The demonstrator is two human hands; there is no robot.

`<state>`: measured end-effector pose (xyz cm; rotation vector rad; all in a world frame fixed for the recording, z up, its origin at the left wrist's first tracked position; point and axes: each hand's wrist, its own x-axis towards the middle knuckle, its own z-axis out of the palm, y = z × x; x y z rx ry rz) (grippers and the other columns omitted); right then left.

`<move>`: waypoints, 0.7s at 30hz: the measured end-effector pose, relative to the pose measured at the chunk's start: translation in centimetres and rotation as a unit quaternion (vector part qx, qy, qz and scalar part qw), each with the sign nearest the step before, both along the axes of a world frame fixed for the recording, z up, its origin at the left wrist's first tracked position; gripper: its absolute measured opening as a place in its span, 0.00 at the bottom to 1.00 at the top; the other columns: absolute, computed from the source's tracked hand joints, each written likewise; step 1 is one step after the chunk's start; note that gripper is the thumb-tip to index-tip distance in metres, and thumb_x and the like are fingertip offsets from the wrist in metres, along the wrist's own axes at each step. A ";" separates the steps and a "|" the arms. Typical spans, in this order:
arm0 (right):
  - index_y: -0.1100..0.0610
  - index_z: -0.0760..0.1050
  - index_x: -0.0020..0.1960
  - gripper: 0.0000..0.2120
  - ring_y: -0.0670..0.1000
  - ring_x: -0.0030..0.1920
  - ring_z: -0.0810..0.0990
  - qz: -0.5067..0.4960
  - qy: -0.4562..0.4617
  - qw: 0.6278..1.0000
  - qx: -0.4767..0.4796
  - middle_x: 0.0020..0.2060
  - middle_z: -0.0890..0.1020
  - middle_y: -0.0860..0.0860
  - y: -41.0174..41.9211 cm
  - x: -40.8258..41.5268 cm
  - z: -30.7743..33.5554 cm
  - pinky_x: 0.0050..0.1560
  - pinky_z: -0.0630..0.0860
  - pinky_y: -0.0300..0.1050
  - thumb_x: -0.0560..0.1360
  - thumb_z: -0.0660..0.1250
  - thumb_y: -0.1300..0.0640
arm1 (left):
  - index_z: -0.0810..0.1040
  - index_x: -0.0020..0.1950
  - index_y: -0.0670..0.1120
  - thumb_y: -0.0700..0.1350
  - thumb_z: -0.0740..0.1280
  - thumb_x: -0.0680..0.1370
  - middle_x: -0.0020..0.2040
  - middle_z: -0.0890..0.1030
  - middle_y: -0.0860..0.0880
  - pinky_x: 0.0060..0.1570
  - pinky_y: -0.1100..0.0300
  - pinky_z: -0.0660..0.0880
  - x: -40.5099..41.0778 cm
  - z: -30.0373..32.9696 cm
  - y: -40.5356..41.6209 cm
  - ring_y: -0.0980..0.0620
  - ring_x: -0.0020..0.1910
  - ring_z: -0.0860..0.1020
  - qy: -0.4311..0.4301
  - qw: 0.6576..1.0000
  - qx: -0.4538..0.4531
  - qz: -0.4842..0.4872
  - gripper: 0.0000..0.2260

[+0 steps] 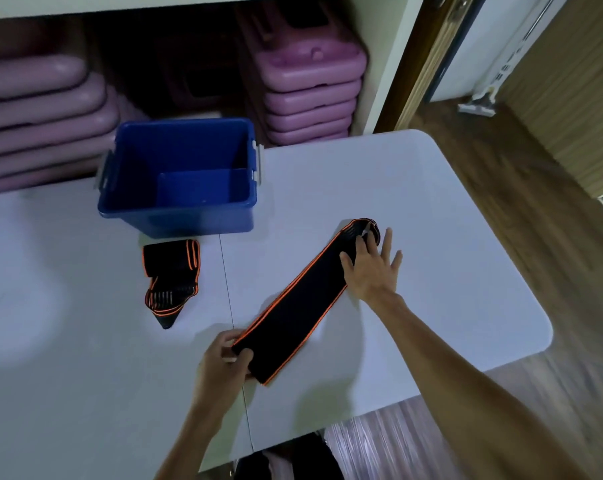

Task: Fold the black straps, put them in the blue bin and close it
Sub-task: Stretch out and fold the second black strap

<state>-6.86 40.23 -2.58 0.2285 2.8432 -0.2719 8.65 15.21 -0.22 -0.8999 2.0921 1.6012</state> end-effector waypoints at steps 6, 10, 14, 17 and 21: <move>0.58 0.52 0.78 0.31 0.59 0.76 0.31 0.054 -0.016 0.998 0.022 0.79 0.47 0.51 0.7 -2.9 0.3 0.74 0.40 0.66 0.81 0.53 0.43 | 0.69 0.59 0.53 0.43 0.68 0.73 0.41 0.82 0.49 0.48 0.47 0.79 1.0 0.6 1.8 0.49 0.39 0.83 0.005 0.990 -0.046 -0.136 0.17; 0.60 0.56 0.76 0.27 0.58 0.77 0.36 0.080 0.042 0.996 0.023 0.79 0.52 0.52 0.3 -1.7 1.2 0.75 0.43 0.65 0.81 0.57 0.51 | 0.49 0.75 0.59 0.40 0.64 0.72 0.63 0.66 0.51 0.47 0.56 0.76 0.7 1.6 1.5 0.49 0.55 0.74 0.119 0.875 -0.263 -0.390 0.37; 0.59 0.52 0.78 0.29 0.59 0.78 0.39 0.067 0.054 0.996 -0.004 0.79 0.50 0.56 -1.2 2.1 1.3 0.75 0.47 0.62 0.81 0.57 0.52 | 0.47 0.77 0.60 0.32 0.66 0.70 0.77 0.51 0.50 0.59 0.54 0.73 -0.4 0.2 1.1 0.50 0.68 0.61 0.227 0.757 -0.310 -0.529 0.45; 0.55 0.47 0.79 0.30 0.60 0.78 0.38 0.041 0.001 0.998 -0.044 0.79 0.46 0.57 -2.1 3.9 0.5 0.75 0.45 0.62 0.82 0.53 0.48 | 0.62 0.71 0.57 0.32 0.69 0.68 0.74 0.58 0.48 0.53 0.52 0.77 -1.2 -0.9 0.8 0.46 0.65 0.66 0.248 0.719 -0.310 -0.570 0.37; 0.52 0.45 0.79 0.31 0.59 0.78 0.37 0.012 -0.013 0.998 -0.055 0.79 0.45 0.55 -1.7 2.7 -0.3 0.75 0.42 0.62 0.82 0.50 0.42 | 0.70 0.60 0.53 0.34 0.72 0.67 0.60 0.67 0.52 0.33 0.60 0.80 -1.1 -0.9 0.9 0.51 0.56 0.70 0.265 0.720 -0.301 -0.567 0.27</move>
